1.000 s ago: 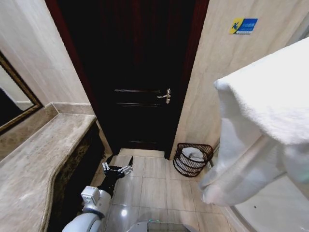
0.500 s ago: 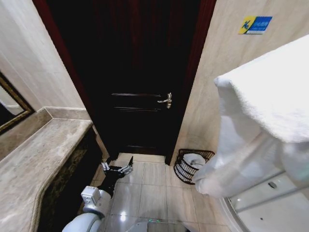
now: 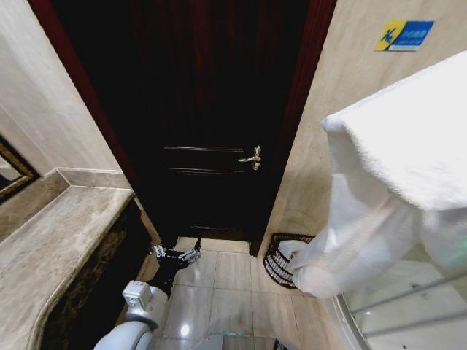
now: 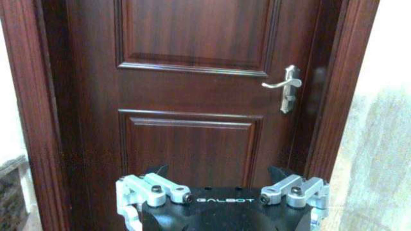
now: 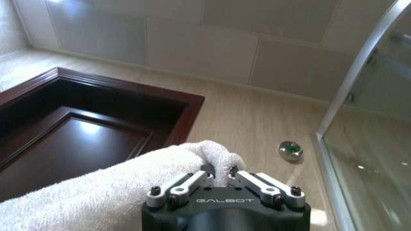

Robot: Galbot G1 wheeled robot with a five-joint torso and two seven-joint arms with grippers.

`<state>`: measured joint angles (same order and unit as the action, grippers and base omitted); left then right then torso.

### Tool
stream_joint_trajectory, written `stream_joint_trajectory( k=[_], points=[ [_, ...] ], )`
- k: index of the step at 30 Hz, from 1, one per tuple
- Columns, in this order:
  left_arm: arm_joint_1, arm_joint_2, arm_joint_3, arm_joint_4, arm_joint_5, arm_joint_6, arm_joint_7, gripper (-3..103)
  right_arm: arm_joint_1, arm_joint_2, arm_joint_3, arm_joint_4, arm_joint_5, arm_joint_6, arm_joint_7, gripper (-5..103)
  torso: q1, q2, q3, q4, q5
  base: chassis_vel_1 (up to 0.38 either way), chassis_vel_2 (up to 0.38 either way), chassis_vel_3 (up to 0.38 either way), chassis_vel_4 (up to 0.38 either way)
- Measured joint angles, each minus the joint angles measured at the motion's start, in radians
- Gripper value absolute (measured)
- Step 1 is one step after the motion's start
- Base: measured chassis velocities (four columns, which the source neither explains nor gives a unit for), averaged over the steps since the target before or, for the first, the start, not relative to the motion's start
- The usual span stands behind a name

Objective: Discard the used towel into the hamper.

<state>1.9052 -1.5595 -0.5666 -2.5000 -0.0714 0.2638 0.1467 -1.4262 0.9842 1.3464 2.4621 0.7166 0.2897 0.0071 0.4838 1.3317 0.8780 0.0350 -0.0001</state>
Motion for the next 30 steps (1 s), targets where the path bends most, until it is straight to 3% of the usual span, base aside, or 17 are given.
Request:
stream_joint_trajectory(
  k=[10, 30],
  points=[
    [0.0, 0.0, 0.0, 0.0, 0.0, 0.0, 0.0, 100, 0.007, -0.006, -0.005, -0.012, -0.015, -0.003, 0.006, 7, 0.001, 0.0, 0.0, -0.0001, 0.0003, -0.105, 0.102, 0.106, -0.097],
    [0.0, 0.0, 0.0, 0.0, 0.0, 0.0, 0.0, 100, 0.007, -0.01, 0.001, -0.004, -0.004, 0.002, 0.001, 7, 0.0, 0.0, 0.0, 0.0, 0.0001, -0.005, 0.003, -0.003, -0.001]
  ],
)
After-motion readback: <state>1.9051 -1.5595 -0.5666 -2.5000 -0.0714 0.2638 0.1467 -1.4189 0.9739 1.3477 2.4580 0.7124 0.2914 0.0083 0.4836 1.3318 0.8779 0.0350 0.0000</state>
